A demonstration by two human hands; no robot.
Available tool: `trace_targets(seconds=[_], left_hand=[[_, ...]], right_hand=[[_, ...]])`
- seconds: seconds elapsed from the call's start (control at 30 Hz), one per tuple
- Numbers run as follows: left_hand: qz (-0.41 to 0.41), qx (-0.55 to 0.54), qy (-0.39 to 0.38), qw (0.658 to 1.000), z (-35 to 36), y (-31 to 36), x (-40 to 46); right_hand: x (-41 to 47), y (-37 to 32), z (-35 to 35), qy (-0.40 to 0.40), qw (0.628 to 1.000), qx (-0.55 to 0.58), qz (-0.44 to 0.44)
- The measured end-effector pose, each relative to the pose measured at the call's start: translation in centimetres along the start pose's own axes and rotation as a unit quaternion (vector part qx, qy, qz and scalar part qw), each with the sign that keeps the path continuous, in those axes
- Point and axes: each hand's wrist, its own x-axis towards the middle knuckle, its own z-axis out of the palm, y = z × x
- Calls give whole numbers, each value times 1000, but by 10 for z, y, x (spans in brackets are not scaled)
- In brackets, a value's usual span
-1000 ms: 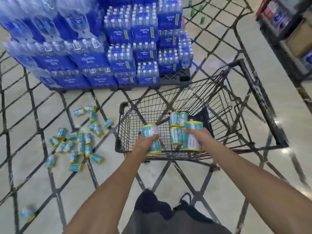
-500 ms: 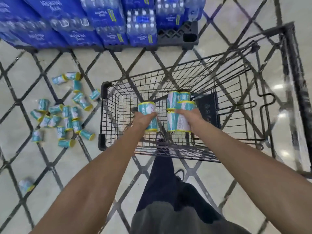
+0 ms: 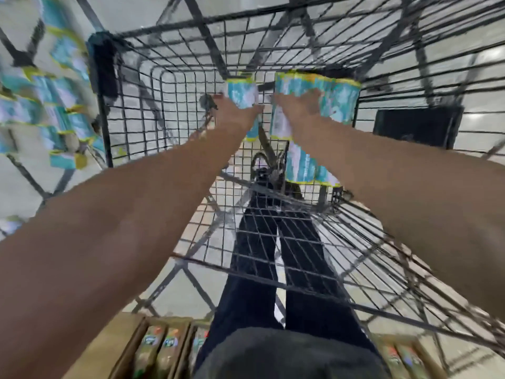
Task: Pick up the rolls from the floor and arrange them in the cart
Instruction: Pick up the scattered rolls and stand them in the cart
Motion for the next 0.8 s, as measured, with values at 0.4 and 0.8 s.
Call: trace_targets(seconds=[0.4, 0.8], left_hand=[[33, 81, 37, 995, 15, 12, 43], [165, 202, 8, 965, -59, 16, -70]], right_hand=[[52, -1, 17, 45, 993, -93, -62], [-94, 4, -56, -9, 957, -219, -192]])
